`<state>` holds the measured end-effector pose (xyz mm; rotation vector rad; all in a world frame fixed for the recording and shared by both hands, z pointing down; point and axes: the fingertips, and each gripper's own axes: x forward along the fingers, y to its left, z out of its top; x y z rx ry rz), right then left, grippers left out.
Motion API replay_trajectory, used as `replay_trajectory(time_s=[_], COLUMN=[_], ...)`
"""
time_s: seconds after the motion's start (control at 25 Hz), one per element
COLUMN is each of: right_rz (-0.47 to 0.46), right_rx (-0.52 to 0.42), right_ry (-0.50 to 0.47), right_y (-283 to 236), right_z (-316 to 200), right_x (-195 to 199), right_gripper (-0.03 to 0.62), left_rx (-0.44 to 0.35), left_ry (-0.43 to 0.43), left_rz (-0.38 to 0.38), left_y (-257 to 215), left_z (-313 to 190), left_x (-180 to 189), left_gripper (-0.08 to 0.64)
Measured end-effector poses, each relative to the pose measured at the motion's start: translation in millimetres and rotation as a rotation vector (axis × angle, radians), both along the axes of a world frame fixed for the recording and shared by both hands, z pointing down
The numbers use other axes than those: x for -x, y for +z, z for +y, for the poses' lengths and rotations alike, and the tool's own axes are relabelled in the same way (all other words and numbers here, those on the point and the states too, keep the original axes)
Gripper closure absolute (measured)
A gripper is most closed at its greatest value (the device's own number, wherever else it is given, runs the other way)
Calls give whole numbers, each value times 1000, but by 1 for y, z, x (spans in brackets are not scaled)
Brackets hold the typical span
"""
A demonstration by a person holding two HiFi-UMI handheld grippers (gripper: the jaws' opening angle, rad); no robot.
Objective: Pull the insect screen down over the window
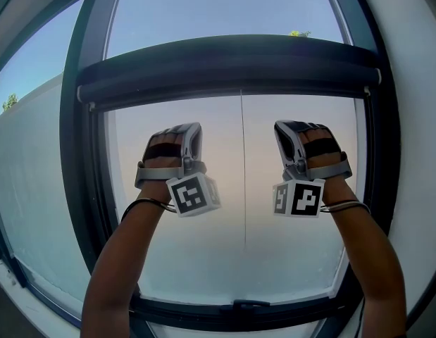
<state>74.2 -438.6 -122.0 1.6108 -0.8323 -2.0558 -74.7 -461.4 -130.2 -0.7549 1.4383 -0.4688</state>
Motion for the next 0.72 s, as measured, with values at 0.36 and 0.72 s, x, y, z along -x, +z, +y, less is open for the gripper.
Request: replay_trajectory(time_s=[0.36,0.72], right_rz=[5,-46], right_rx=[31,134], right_ry=[17,26], right_y=[-43,-71], right_z=[0,-12], right_x=[13,11], right_gripper=[489,423], left_rx=[67,115], left_ry=[-49,-58], left_rz=[11,-3], left_y=[-32,-46], left_z=[-6,-15], left_x=[7,2], left_gripper=[388,316])
